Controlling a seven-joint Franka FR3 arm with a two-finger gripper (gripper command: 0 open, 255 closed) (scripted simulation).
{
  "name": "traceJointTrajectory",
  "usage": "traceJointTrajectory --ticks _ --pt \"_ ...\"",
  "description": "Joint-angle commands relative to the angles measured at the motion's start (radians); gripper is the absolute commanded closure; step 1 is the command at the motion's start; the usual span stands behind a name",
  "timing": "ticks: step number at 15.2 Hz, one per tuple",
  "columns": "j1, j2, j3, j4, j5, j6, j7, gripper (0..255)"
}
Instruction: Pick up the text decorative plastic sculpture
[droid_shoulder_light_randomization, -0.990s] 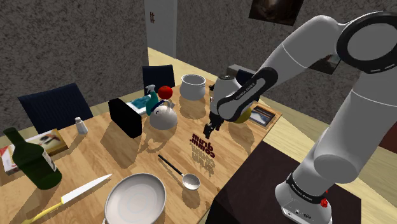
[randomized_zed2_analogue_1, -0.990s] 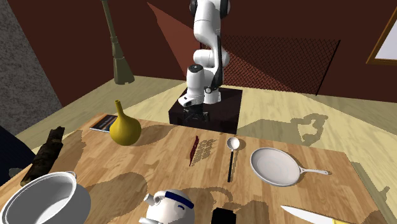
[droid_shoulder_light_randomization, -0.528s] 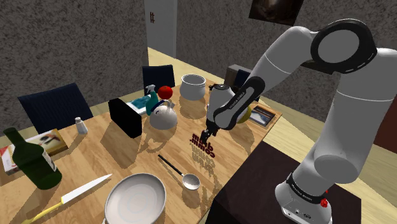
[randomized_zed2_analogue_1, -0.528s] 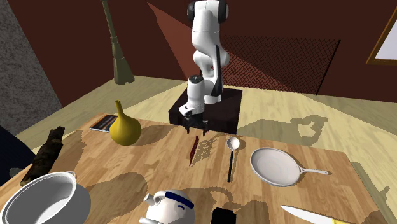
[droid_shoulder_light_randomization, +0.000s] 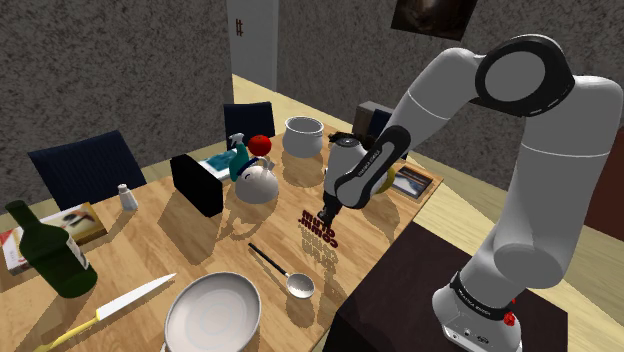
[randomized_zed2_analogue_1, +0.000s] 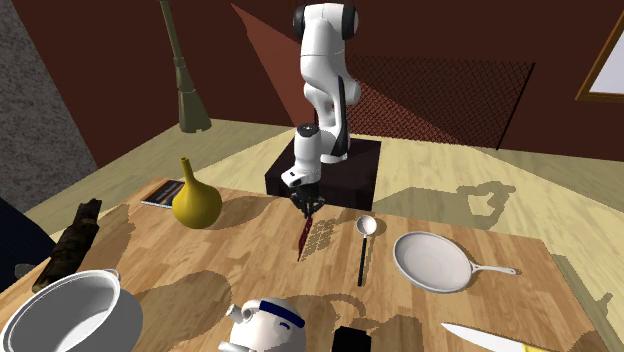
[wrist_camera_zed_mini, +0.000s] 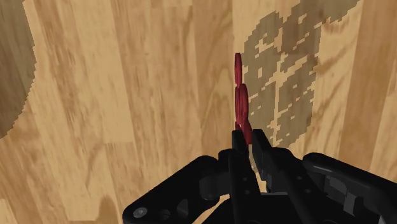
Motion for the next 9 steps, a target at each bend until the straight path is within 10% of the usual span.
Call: traceJointTrajectory --ticks 1,9 --pt "0.0 0.0 0.0 0.0 0.0 0.0 0.0 255" --pt "-0.004 -0.047 0.007 -0.008 0.009 -0.039 -0.006 255"
